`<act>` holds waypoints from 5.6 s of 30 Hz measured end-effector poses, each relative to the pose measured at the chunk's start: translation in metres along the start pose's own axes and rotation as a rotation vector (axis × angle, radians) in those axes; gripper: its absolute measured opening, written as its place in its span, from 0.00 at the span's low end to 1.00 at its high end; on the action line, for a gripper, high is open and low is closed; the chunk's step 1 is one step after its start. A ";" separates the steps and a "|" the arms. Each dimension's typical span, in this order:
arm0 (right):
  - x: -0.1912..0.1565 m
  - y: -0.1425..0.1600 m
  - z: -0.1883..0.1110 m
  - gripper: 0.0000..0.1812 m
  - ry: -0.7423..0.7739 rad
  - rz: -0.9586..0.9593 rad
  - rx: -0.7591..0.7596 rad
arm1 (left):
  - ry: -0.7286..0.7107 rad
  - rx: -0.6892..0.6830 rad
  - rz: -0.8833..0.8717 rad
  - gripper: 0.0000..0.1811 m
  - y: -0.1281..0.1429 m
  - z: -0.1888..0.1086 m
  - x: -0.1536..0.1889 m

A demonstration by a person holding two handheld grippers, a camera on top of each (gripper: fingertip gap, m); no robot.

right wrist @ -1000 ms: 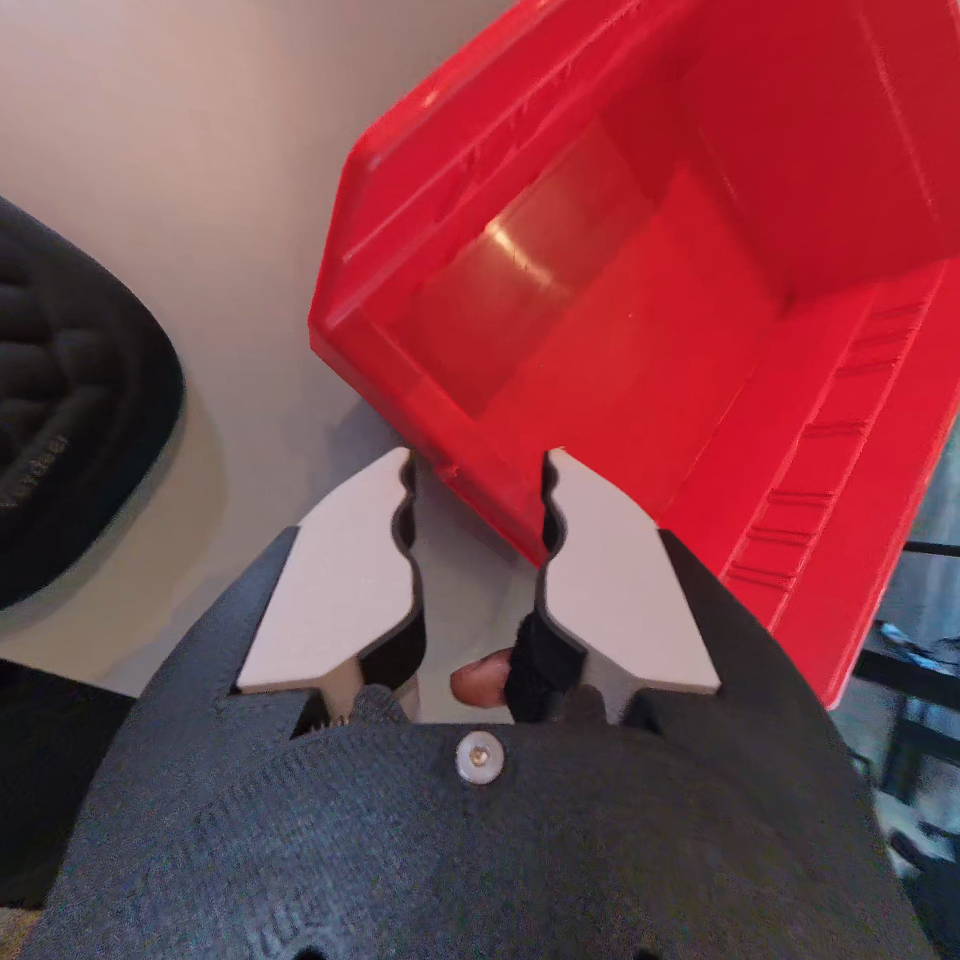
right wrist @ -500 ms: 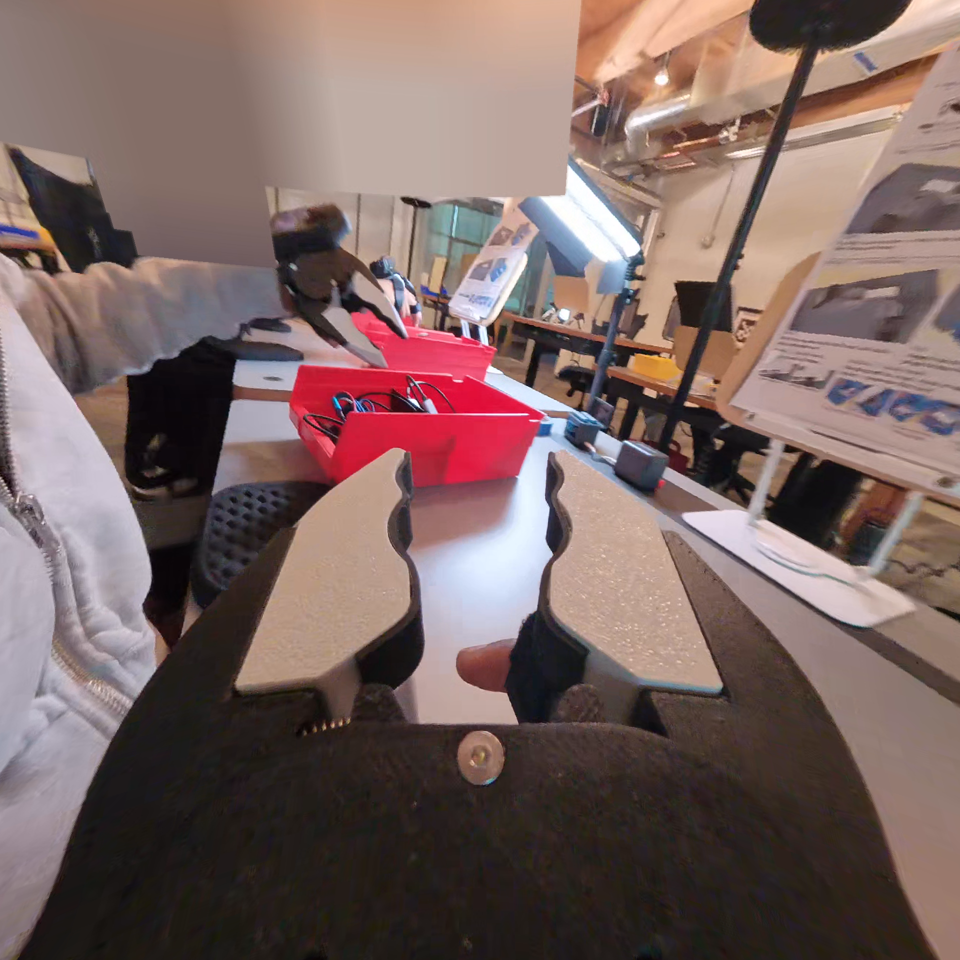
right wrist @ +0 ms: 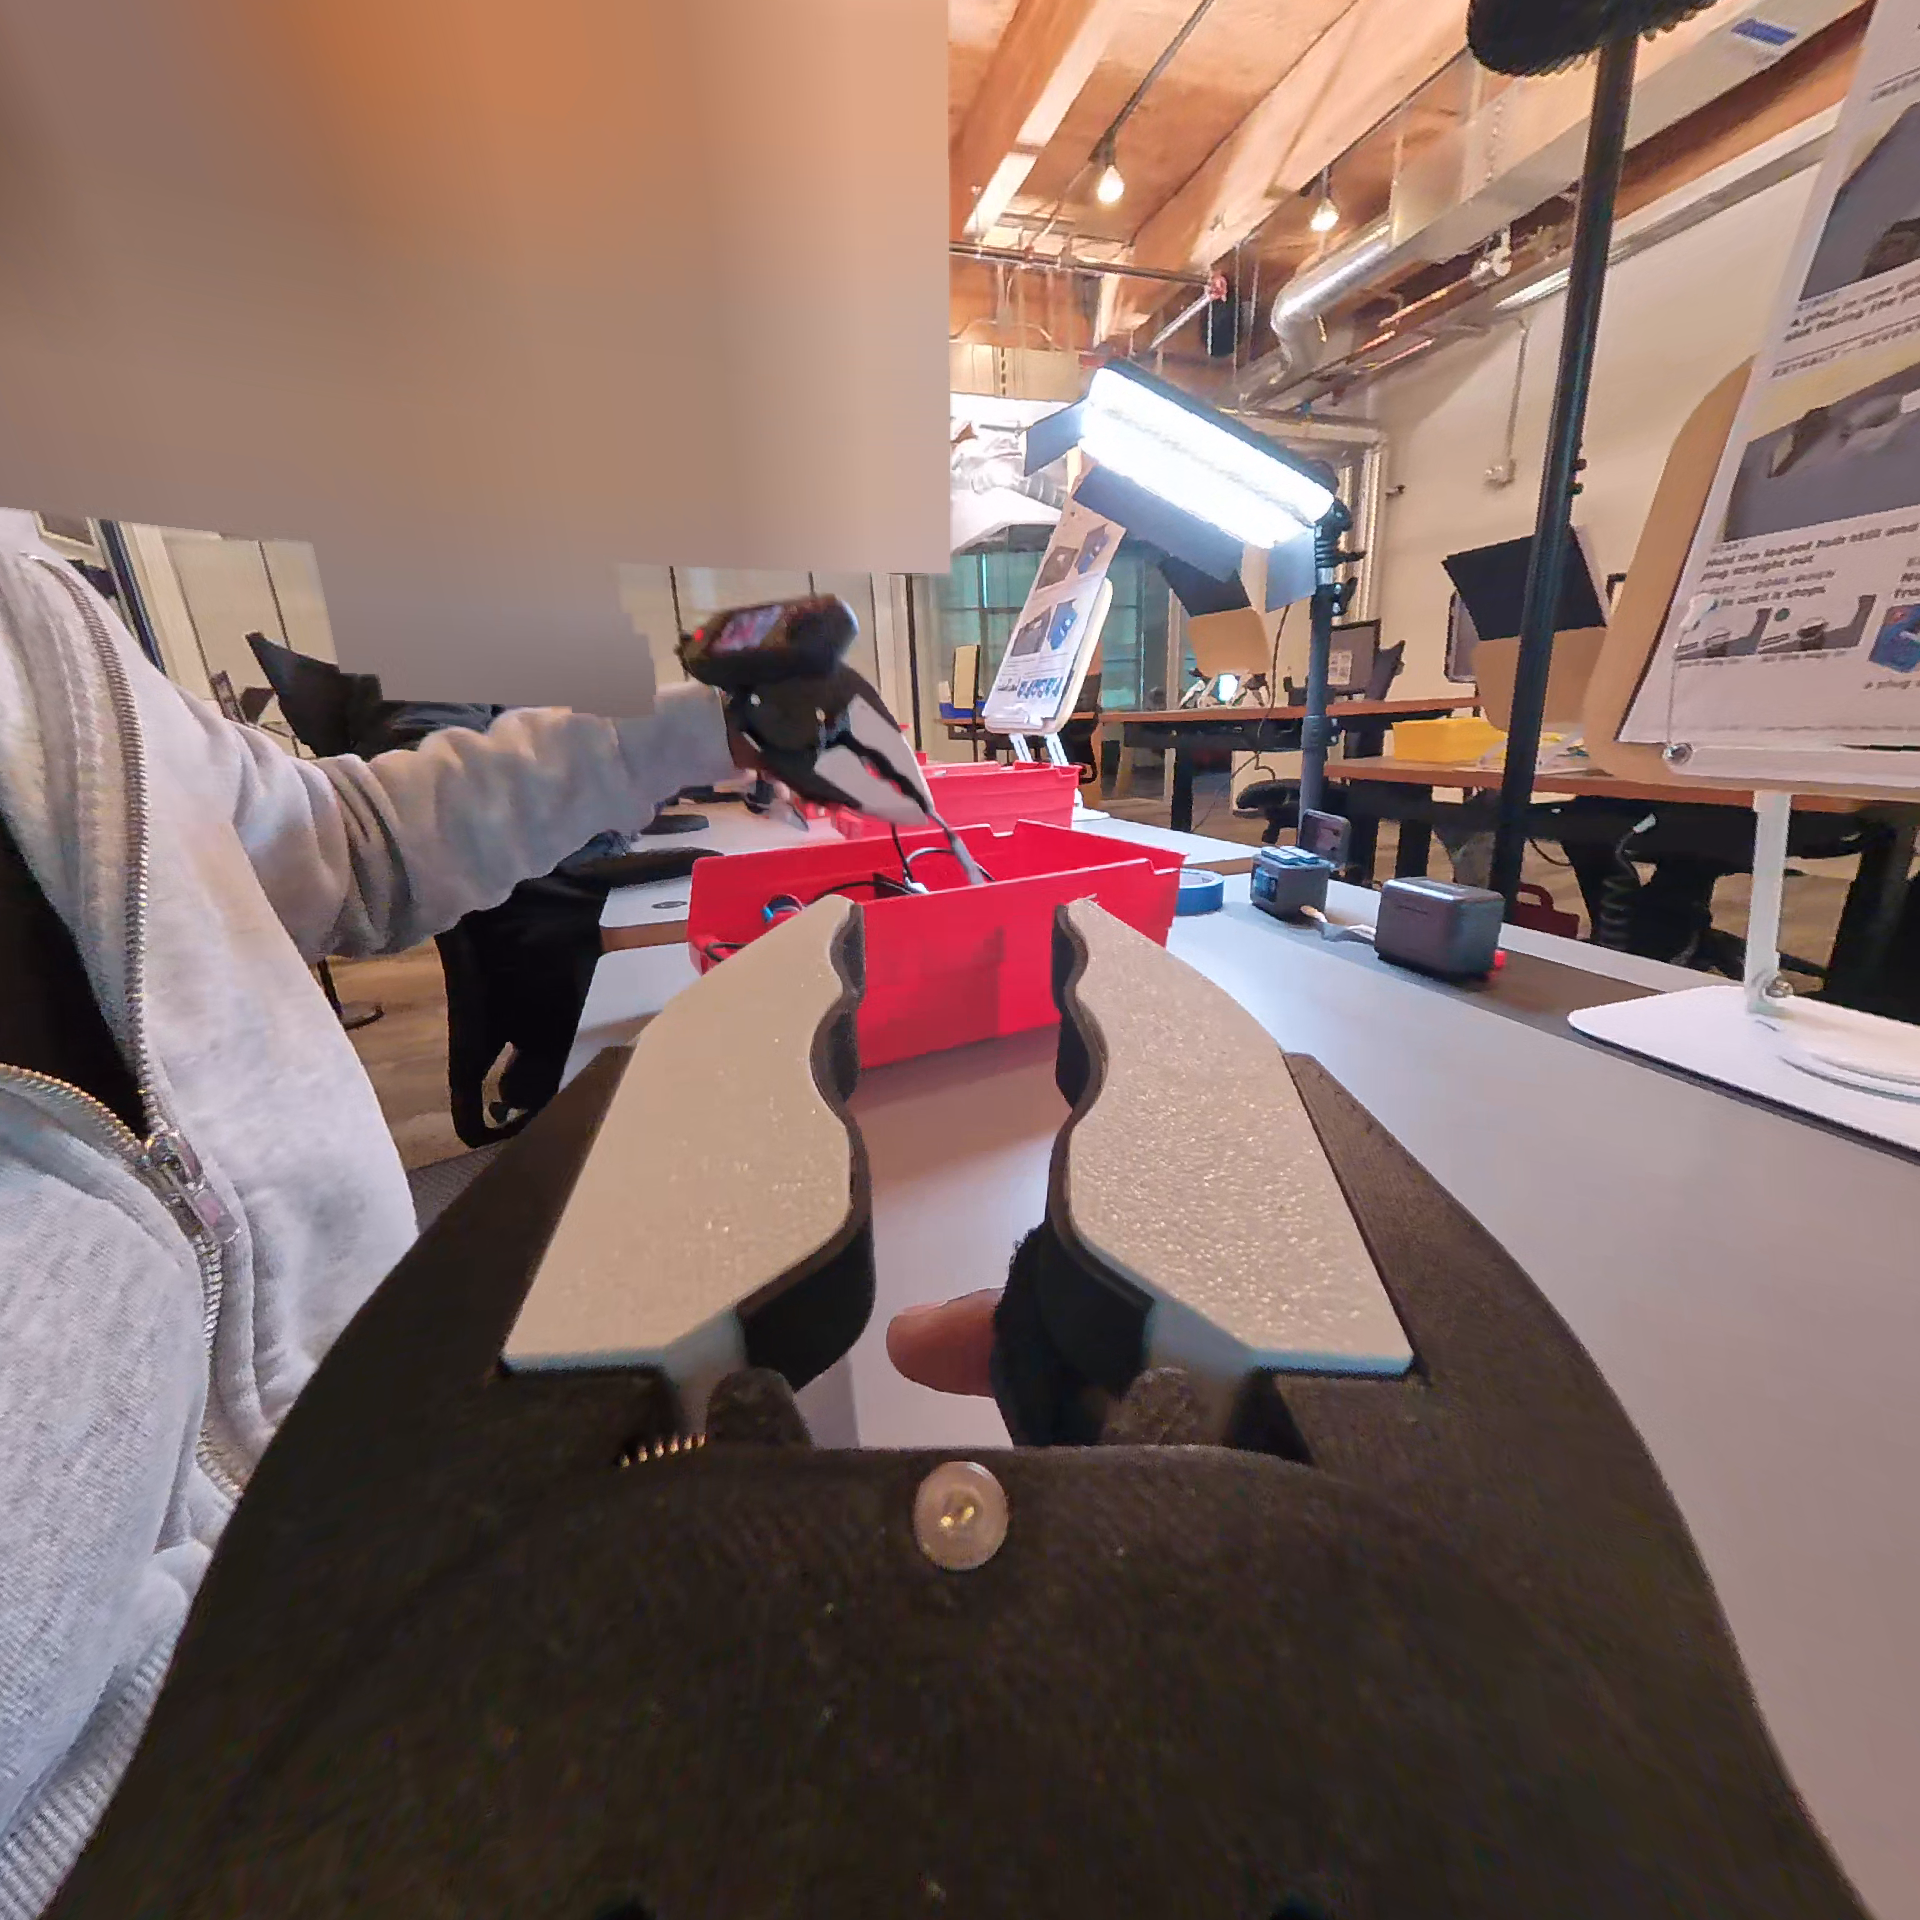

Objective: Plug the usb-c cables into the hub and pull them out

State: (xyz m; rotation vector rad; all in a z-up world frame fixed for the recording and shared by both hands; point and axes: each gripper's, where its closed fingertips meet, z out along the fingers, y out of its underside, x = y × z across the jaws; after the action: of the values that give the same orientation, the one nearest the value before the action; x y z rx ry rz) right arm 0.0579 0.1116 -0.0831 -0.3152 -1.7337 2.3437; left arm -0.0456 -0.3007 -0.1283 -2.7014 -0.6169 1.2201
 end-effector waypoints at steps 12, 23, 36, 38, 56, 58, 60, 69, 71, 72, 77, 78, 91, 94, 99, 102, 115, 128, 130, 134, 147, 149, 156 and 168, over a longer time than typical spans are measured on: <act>0.002 0.029 0.009 0.19 0.039 -0.101 -0.162 | -0.414 0.547 -0.330 0.02 -0.085 -0.118 -0.090; 0.005 0.032 0.011 0.20 0.082 -0.176 -0.188 | -0.405 0.894 -0.276 0.02 -0.163 -0.197 -0.081; -0.028 -0.030 0.008 0.38 0.023 -0.346 0.243 | 0.039 1.304 -0.294 0.02 -0.264 -0.219 0.086; -0.039 -0.037 0.009 0.35 -0.014 -0.348 0.287 | 0.106 1.317 -0.305 0.02 -0.270 -0.215 0.101; -0.046 -0.025 0.021 0.05 -0.060 -0.385 0.153 | 0.289 1.294 -0.367 0.04 -0.268 -0.184 0.129; -0.028 -0.033 0.016 0.05 0.056 -0.455 0.110 | 0.299 1.250 -0.449 0.17 -0.266 -0.173 0.125; -0.005 -0.046 0.009 0.05 0.188 -0.570 0.024 | 0.274 1.223 -0.536 0.28 -0.262 -0.162 0.118; 0.058 -0.022 -0.011 0.05 0.355 -1.399 -0.704 | 0.291 1.041 -0.676 0.33 -0.248 -0.090 0.161; 0.058 0.009 -0.024 0.05 0.277 -1.389 -0.816 | 0.290 0.982 -0.650 0.33 -0.245 -0.081 0.170; 0.055 0.022 -0.030 0.05 0.245 -1.348 -0.849 | 0.285 0.965 -0.631 0.33 -0.244 -0.080 0.172; 0.032 0.067 -0.054 0.05 0.129 -1.177 -0.918 | 0.262 0.961 -0.607 0.33 -0.244 -0.083 0.170; 0.026 0.077 -0.059 0.05 0.097 -1.130 -0.941 | 0.263 0.964 -0.607 0.33 -0.244 -0.084 0.170; -0.005 0.121 -0.080 0.15 -0.033 -0.779 -1.054 | 0.350 0.931 -0.540 0.33 -0.246 -0.092 0.185; -0.018 0.121 -0.086 0.19 -0.110 -0.567 -1.088 | 0.378 0.938 -0.531 0.33 -0.247 -0.095 0.188; -0.054 0.076 -0.053 0.26 -0.254 -0.187 -0.758 | 0.414 0.964 -0.508 0.33 -0.248 -0.107 0.189; -0.047 0.018 -0.017 0.25 -0.176 -0.166 -0.336 | 0.459 0.987 -0.545 0.33 -0.242 -0.123 0.180; 0.002 0.027 0.008 0.19 0.014 -0.217 -0.087 | 0.016 0.304 -0.742 0.28 -0.058 -0.064 0.098; 0.000 0.037 0.010 0.18 0.007 -0.237 -0.126 | 0.270 -0.078 -0.638 0.22 -0.022 0.015 0.099; 0.000 0.038 0.010 0.18 0.005 -0.239 -0.132 | 0.286 -0.080 -0.643 0.19 -0.023 0.021 0.101; 0.000 0.040 0.010 0.18 0.005 -0.253 -0.141 | 0.323 -0.084 -0.665 0.09 -0.021 0.029 0.104; 0.002 0.042 0.010 0.17 0.017 -0.278 -0.151 | 0.173 0.159 -0.698 0.02 -0.037 -0.037 0.049; 0.002 0.041 0.010 0.17 0.020 -0.279 -0.148 | 0.138 0.235 -0.707 0.02 -0.044 -0.056 0.034; 0.002 0.041 0.010 0.16 0.024 -0.287 -0.149 | -0.151 0.477 -0.684 0.02 -0.068 -0.120 -0.024; 0.002 0.039 0.009 0.16 0.028 -0.297 -0.140 | -0.199 0.897 -0.490 0.02 -0.188 -0.203 -0.025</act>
State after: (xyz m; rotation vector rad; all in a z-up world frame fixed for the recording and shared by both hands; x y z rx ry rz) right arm 0.0514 0.0930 -0.1183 -0.1019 -1.7962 2.0069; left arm 0.0301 -0.1273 0.0745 -1.5980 -0.5262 1.2244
